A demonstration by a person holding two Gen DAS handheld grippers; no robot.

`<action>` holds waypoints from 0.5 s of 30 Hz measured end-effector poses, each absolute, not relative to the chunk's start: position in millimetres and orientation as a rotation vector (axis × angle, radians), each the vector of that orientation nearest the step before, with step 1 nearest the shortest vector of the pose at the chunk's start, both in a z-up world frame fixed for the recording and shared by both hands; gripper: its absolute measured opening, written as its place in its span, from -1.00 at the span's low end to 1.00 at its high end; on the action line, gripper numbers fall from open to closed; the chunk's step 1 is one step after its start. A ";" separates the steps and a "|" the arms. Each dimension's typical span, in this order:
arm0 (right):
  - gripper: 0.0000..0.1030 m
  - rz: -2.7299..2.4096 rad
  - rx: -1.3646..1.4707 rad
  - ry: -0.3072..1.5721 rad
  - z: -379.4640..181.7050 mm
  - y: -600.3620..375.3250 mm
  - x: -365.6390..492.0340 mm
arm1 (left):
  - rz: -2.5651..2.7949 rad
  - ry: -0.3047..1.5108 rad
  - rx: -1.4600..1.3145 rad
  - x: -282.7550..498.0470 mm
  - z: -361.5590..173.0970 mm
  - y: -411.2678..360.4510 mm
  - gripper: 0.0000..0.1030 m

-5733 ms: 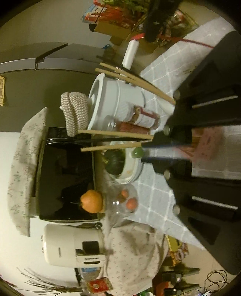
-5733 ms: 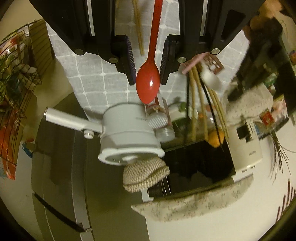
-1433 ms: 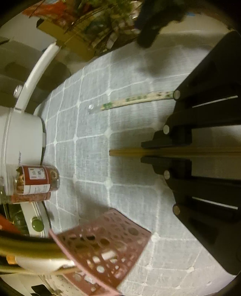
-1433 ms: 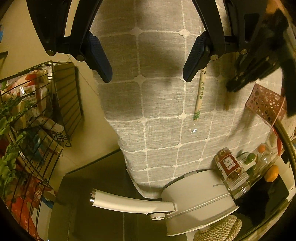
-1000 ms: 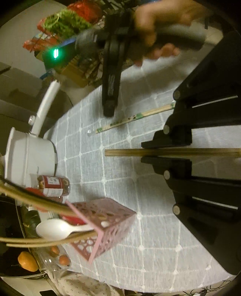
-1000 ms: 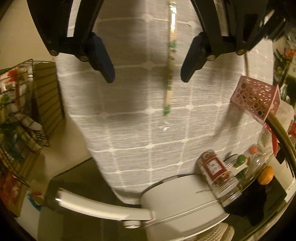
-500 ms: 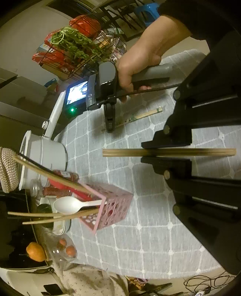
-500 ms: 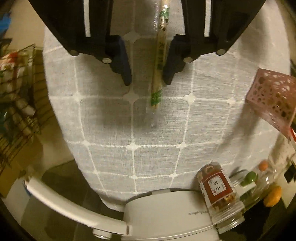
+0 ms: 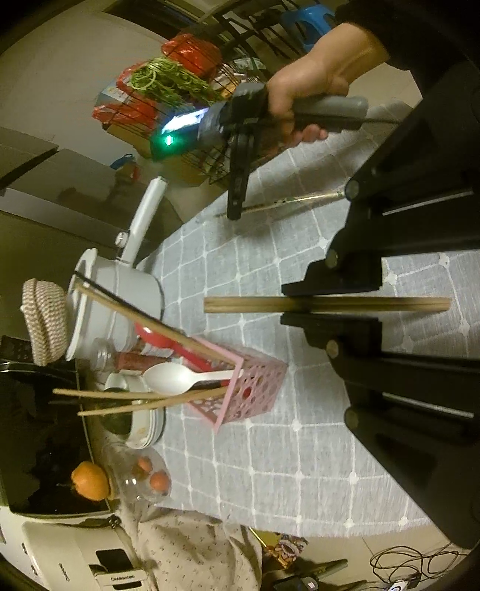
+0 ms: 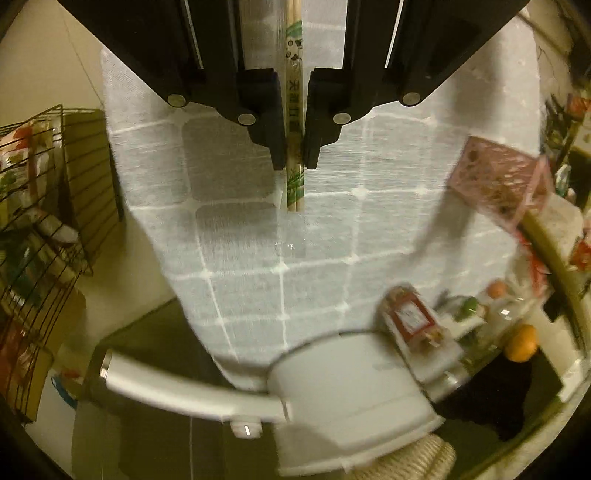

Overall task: Organize utensils
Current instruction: 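Lift the wooden chopstick and wrapped chopsticks and carry them above the basket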

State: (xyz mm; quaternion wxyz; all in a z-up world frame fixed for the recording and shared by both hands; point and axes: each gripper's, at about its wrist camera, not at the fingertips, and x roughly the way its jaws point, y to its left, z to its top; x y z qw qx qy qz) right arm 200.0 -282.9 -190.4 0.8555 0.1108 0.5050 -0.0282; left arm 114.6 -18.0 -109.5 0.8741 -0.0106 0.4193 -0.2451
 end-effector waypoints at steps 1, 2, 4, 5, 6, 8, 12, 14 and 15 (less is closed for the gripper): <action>-0.81 -0.052 0.228 1.044 -182.5 -281.6 195.8 | -0.509 0.864 -0.026 113.1 -106.4 -16.2 -0.82; -0.81 -0.044 0.222 1.027 -175.5 -279.3 191.7 | -0.507 0.853 -0.028 111.6 -104.0 -14.8 -0.82; -0.81 -0.021 0.214 0.987 -159.2 -273.9 180.2 | -0.499 0.821 -0.032 108.5 -96.6 -10.3 -0.82; -0.81 -0.012 0.208 0.970 -151.5 -271.2 173.9 | -0.496 0.809 -0.035 107.5 -93.7 -8.3 -0.82; -0.81 -0.004 0.201 0.951 -144.0 -268.4 168.1 | -0.493 0.794 -0.038 106.6 -89.9 -6.0 -0.82; -0.81 0.008 0.182 0.916 -132.8 -262.9 160.0 | -0.486 0.755 -0.052 104.2 -79.6 -0.3 -0.82; -0.81 0.021 0.147 0.843 -110.9 -249.6 148.3 | -0.475 0.678 -0.097 101.1 -59.7 12.3 -0.82; -0.81 0.027 0.133 0.807 -102.1 -243.9 144.7 | -0.473 0.629 -0.134 100.8 -47.6 20.1 -0.82; -0.81 0.031 0.128 0.793 -98.5 -241.6 143.5 | -0.468 0.600 -0.153 101.0 -41.2 24.3 -0.82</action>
